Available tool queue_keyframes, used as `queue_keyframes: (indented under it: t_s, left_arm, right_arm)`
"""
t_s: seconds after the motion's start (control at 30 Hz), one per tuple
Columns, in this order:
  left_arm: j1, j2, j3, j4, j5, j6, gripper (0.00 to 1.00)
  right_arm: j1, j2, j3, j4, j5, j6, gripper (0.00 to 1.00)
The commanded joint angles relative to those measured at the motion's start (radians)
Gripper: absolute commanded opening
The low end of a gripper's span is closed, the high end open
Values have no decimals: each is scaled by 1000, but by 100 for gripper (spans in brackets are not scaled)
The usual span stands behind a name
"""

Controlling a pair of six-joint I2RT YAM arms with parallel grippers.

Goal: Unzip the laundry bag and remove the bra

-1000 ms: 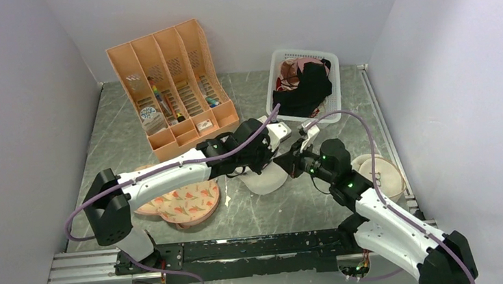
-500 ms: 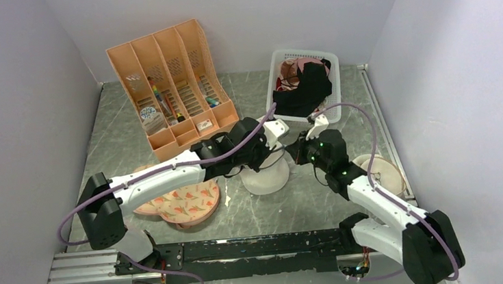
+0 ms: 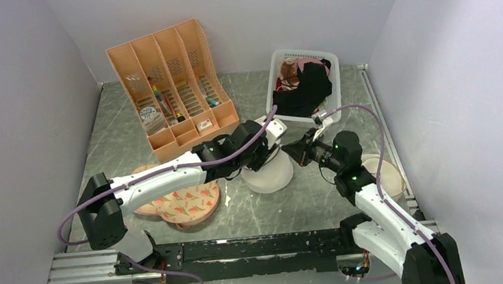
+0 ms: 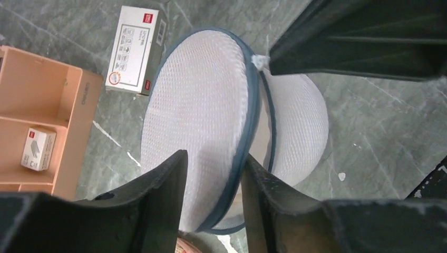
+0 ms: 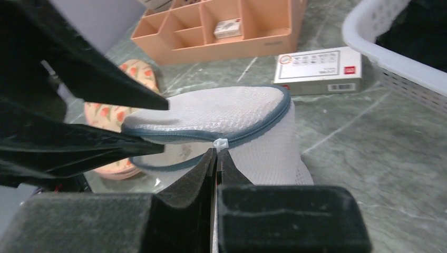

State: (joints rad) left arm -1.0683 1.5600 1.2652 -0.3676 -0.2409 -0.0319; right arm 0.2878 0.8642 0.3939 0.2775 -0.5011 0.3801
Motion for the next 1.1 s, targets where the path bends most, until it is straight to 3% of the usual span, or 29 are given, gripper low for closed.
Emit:
queue_keyframes:
  t_s: [0.0,0.13,0.4,0.47,0.67,0.83,1.07]
  left_arm:
    - [-5,12,29,-11,-46,-1,55]
    - [-8,22,30,-11,-44,0,57]
    - [-20,-4,7,17,-7,12,47]
    - [-26,-23,-3,31,3,20,41]
    - [-55,-67,-34,63,-14,43,7]
    - [-78,-86,-51,75,-40,57,7]
    - [-88,-95,-58,81,-67,63,7]
  right_arm:
    - [10,-29,-10,35,-111,23,0]
    - [30,-23,-13,38,-134,35,0]
    - [115,-18,-7,24,-124,26,0]
    - [133,-14,1,5,-108,13,0]
    - [136,-34,-7,-25,31,43,0]
    - [111,35,19,-89,210,72,0]
    - [-11,153,37,-64,188,104,0]
